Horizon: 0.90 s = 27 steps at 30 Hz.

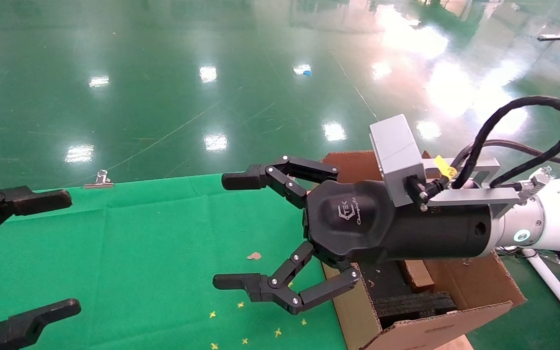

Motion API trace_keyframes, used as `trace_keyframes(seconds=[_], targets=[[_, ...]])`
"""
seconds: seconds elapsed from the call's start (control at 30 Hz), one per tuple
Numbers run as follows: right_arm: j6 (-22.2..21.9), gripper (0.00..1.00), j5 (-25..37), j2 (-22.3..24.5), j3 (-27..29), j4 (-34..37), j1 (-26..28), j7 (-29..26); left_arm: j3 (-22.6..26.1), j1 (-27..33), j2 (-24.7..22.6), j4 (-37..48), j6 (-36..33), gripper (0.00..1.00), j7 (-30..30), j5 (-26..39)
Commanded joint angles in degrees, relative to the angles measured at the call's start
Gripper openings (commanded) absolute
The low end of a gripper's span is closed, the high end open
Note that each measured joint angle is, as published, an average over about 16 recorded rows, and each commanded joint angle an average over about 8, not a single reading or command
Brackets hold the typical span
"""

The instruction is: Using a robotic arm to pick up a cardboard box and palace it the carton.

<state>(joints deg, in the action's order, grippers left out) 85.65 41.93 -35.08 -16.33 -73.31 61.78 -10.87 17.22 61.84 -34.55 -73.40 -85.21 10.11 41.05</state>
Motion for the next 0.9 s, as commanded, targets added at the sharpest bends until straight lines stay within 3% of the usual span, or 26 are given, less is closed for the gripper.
trace_keyframes(seconds=[0.03, 0.9], targets=[[0.0, 1.0, 0.0, 0.0, 0.0, 0.0, 0.0, 0.0, 0.0, 0.0, 0.0, 0.0, 0.0, 1.0, 0.0, 0.0], [0.0, 1.0, 0.0, 0.0, 0.0, 0.0, 0.0, 0.0, 0.0, 0.0, 0.0, 0.0, 0.0, 1.0, 0.0, 0.0]])
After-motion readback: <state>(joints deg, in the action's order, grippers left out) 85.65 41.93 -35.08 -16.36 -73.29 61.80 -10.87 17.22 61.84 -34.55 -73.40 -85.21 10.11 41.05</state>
